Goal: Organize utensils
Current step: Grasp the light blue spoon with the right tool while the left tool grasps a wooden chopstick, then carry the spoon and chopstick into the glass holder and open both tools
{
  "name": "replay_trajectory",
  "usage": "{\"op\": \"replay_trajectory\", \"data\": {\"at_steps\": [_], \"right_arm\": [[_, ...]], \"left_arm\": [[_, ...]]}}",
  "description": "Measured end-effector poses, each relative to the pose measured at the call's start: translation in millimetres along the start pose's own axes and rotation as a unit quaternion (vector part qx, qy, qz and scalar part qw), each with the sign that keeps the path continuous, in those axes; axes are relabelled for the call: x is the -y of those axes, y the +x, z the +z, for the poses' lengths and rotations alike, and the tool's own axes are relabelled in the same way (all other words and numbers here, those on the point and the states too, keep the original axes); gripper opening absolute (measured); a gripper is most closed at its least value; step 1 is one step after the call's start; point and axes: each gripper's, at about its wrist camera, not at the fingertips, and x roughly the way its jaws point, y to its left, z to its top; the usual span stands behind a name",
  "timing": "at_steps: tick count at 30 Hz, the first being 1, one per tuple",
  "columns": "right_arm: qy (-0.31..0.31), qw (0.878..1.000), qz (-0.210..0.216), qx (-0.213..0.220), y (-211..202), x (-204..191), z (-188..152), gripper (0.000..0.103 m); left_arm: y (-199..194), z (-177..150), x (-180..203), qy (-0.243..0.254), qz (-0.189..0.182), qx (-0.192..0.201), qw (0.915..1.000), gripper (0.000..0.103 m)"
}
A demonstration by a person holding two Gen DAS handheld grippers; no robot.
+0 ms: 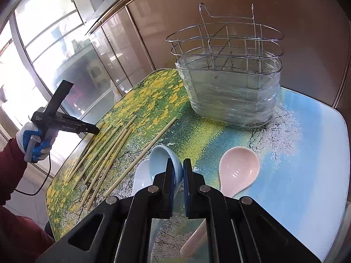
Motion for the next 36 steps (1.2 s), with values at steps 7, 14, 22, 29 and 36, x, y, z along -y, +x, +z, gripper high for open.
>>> {"op": "replay_trajectory", "data": {"at_steps": [7,14,22,29,36], "right_arm": [[0.0,1.0,-0.006,0.001,-2.2,-2.2,1.5,0.007],[0.003,1.0,-0.008,0.002,-3.0,-3.0,0.5,0.007],[0.0,1.0,-0.003,0.009,-8.8,-10.7,-1.7,0.007],[0.0,1.0,-0.019,0.018,-27.7,-25.9,-12.9,0.007],[0.009,0.997,-0.046,0.058,-63.8,-48.5,-18.7,0.007]], "left_arm": [[4.1,1.5,-0.7,0.0,0.0,-0.013,0.9999,0.015],[4.7,6.0,12.8,-0.002,0.034,-0.028,0.999,0.013],[1.8,1.4,14.2,-0.032,0.037,-0.014,0.9987,0.004],[-21.2,-18.2,-3.7,-0.063,-0.001,0.039,0.9972,0.004],[-90.5,-35.4,-8.9,-0.065,-0.028,0.129,0.9892,0.004]]}}
